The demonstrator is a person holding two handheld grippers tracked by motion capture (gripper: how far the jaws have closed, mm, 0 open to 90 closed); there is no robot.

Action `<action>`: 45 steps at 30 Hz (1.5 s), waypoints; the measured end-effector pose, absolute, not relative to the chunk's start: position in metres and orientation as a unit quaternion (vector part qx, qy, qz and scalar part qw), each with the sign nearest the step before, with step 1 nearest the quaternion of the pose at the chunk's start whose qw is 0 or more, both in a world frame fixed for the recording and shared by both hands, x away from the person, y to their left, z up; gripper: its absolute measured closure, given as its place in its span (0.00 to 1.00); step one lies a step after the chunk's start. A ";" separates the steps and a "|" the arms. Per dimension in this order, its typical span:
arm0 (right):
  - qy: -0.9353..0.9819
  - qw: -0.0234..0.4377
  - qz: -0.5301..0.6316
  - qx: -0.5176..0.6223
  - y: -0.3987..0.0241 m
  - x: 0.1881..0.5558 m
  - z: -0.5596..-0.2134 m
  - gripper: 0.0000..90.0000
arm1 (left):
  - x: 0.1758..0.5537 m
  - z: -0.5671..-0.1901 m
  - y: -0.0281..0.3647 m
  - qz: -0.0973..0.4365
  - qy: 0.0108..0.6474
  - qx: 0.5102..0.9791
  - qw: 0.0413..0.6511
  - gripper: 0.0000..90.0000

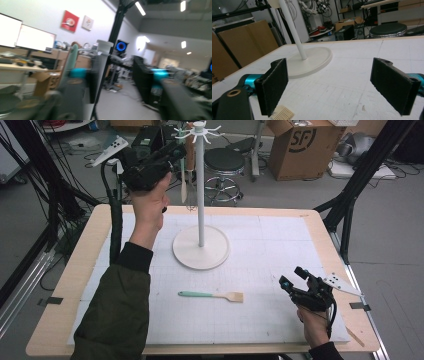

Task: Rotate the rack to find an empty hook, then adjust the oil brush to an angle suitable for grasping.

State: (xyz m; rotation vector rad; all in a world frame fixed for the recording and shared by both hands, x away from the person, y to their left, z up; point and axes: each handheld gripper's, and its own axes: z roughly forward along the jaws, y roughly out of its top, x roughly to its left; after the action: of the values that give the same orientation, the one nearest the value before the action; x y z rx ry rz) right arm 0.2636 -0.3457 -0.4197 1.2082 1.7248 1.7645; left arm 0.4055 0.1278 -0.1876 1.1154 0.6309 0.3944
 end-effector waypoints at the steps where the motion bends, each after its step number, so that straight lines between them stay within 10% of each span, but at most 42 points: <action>1: 0.615 0.195 0.630 0.432 -0.345 0.263 -0.420 0.15 | 0.404 -0.188 0.128 0.181 0.289 0.520 0.783 0.50; 13: 0.616 0.203 0.628 0.430 -0.344 0.262 -0.420 0.15 | 0.378 -0.206 0.143 0.187 0.272 0.534 0.778 0.33; 45: 0.639 0.206 0.615 0.413 -0.326 0.259 -0.421 0.16 | 0.319 -0.336 0.162 0.167 0.303 0.553 0.758 0.33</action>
State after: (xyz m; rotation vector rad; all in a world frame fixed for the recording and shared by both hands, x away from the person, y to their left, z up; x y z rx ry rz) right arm 0.2591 -0.3262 -0.4206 1.1503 1.7816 1.7136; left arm 0.3193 0.1616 -0.3356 1.2038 0.6612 0.3648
